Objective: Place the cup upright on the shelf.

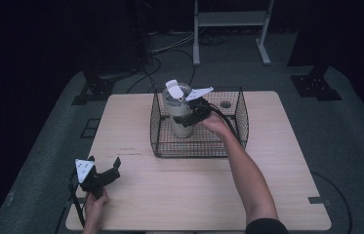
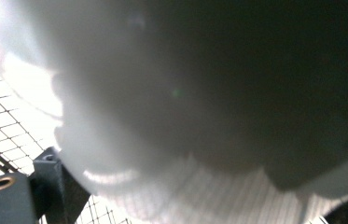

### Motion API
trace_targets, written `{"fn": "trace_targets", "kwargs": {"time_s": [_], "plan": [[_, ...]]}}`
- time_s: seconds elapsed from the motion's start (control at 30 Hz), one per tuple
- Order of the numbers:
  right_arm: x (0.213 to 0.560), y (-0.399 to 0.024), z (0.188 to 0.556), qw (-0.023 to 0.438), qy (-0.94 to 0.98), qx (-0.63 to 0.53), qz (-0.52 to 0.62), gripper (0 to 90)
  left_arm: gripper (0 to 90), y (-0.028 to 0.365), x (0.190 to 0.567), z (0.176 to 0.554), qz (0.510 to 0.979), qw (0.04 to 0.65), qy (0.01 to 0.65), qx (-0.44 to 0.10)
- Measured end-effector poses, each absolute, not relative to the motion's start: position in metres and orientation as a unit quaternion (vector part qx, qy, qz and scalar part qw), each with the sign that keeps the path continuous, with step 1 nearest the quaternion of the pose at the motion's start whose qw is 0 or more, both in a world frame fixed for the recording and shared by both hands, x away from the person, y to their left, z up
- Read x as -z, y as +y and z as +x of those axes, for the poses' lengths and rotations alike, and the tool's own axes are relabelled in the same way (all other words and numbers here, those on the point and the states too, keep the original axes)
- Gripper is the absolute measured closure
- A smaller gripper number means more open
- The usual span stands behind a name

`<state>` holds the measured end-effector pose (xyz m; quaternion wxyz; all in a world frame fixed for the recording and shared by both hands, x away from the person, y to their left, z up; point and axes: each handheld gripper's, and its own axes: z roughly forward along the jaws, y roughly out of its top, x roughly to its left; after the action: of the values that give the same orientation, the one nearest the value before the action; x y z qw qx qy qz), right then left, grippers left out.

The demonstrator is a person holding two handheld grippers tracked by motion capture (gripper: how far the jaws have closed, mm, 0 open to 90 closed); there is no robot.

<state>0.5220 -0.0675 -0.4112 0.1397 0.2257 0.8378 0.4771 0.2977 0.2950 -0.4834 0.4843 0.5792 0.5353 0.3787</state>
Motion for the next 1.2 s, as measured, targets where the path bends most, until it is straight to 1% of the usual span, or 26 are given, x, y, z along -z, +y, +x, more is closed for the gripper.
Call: {"fn": "trace_targets", "kwargs": {"time_s": [0.4, 0.73, 0.83, 0.97, 1.2], "plan": [[0.415, -0.082, 0.516, 0.141, 0.841, -0.466, 0.234, 8.6, 0.0, 0.294, 0.483, 0.298, 0.581, 0.483, 0.533, -0.38], [0.409, -0.091, 0.507, 0.14, 0.843, -0.461, 0.239, 8.7, 0.0, 0.295, 0.483, 0.298, 0.581, 0.485, 0.534, -0.378], [0.406, -0.095, 0.503, 0.134, 0.843, -0.459, 0.247, 8.7, 0.0, 0.294, 0.483, 0.298, 0.581, 0.484, 0.534, -0.378], [0.402, -0.1, 0.499, 0.111, 0.836, -0.462, 0.276, 8.7, 0.0, 0.294, 0.483, 0.297, 0.58, 0.485, 0.534, -0.378], [0.393, -0.109, 0.488, 0.106, 0.833, -0.46, 0.29, 8.7, 0.0, 0.295, 0.483, 0.297, 0.581, 0.485, 0.535, -0.376]]}}
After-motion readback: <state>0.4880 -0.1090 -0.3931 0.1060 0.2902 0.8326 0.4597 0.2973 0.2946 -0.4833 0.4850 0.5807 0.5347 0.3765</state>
